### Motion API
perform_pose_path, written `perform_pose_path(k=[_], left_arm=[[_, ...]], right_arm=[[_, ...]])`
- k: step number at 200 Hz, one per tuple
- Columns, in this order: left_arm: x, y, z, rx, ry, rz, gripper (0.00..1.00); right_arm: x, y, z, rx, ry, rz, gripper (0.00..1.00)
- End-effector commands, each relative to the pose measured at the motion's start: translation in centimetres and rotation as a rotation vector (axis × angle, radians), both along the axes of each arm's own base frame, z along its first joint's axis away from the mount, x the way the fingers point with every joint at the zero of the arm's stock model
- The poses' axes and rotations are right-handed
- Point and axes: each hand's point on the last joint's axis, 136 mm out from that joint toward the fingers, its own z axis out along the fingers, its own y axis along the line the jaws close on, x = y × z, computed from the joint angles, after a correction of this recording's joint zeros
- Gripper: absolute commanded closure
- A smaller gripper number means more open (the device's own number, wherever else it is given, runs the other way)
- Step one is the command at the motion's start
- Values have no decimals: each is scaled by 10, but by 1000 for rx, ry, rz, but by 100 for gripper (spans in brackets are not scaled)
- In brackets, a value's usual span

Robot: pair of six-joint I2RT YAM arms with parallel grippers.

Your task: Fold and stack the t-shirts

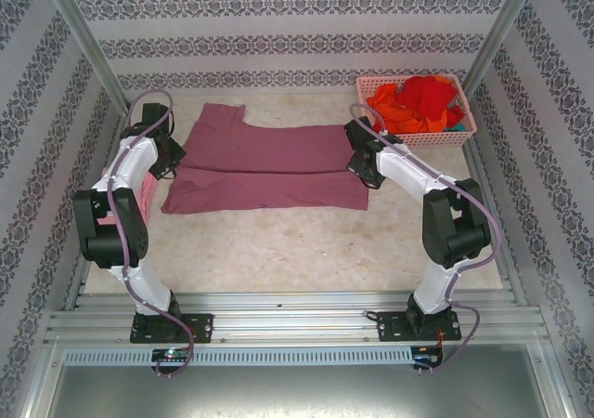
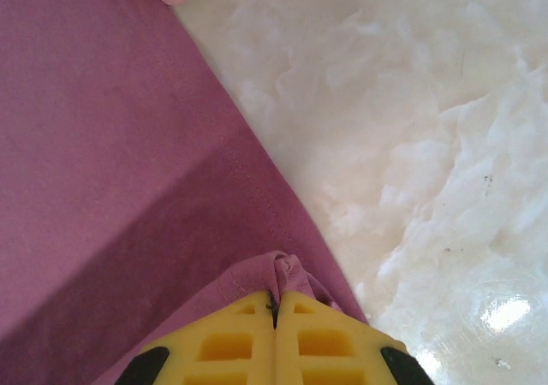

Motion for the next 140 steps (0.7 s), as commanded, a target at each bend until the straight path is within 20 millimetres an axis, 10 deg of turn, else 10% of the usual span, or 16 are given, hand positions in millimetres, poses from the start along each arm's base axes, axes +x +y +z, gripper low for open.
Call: perform_pose_path(k=[1,40,67,96,140], left_arm=[[12,-1,5,9,-27,-10,100],[17,-4,-1,-2,-20,-23,94],[19,-9,1,-26,-49,-41,39],[10,-14,12,-28,-105,-58,3],[-13,-44,-15,-173,-135,-60,7]], right_arm=[[4,-8,-2,-18,19,-24,100],[10,-3,-5,-6,17,-15,95],[18,7,9,21,-66,45,46],[10,13,34,-15,-176,107,32],[-9,69,3,60,-161,335,33]])
